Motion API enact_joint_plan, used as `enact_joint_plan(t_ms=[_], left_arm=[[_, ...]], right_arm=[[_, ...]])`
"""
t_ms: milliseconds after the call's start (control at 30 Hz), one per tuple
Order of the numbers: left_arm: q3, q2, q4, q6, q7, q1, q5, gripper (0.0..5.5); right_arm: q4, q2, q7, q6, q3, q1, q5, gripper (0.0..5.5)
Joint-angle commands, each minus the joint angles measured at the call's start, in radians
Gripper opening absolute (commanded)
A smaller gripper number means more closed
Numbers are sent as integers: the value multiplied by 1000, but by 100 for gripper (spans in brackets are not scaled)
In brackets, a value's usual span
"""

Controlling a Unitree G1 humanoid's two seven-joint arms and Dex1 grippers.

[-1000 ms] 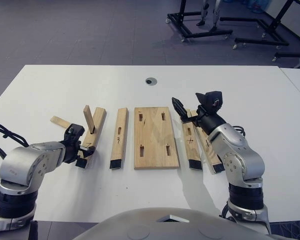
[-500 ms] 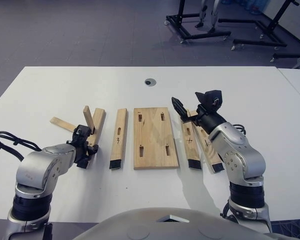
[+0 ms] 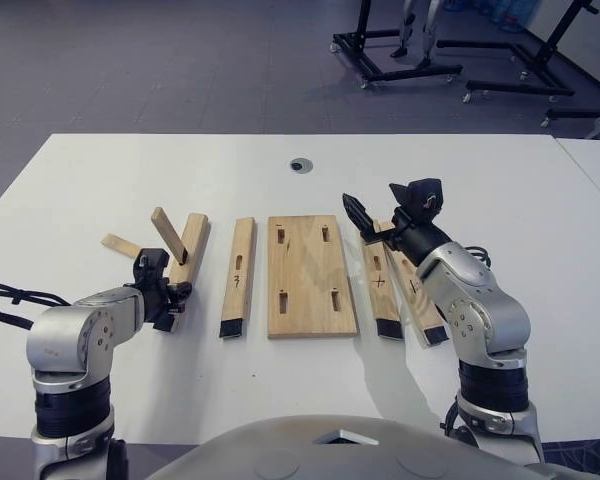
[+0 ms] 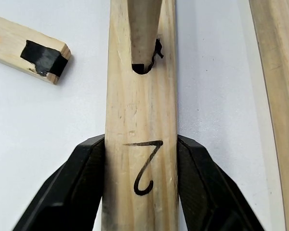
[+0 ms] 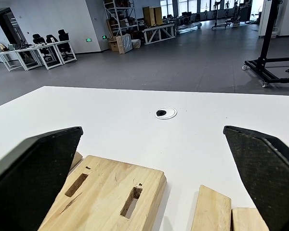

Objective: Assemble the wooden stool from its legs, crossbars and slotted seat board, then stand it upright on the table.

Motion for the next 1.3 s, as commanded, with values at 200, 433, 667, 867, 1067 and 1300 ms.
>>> enact_joint_plan(t_ms=[200, 433, 667, 867, 1067, 1300], left_arm=[[89, -30, 138, -113, -122, -403, -74, 202], [220, -46, 295, -198, -367, -652, -332, 202], [207, 30, 405, -281, -782, -520, -580, 202], [78, 74, 448, -268, -913, -523, -638, 202], [8, 95, 475, -329, -918, -534, -610, 202], [-22, 98, 453, -344, -902, -507, -622, 202]], right_arm=[[76, -54, 50, -3, -31, -99, 9, 540], [219, -155, 190, 222, -286, -412, 382, 540], [551, -209, 223, 494, -422, -757, 725, 540], [530, -65, 132, 586, -410, -743, 928, 540], [481, 20, -54, 584, -387, -685, 1129, 540], [405, 73, -187, 475, -298, -643, 1222, 540]])
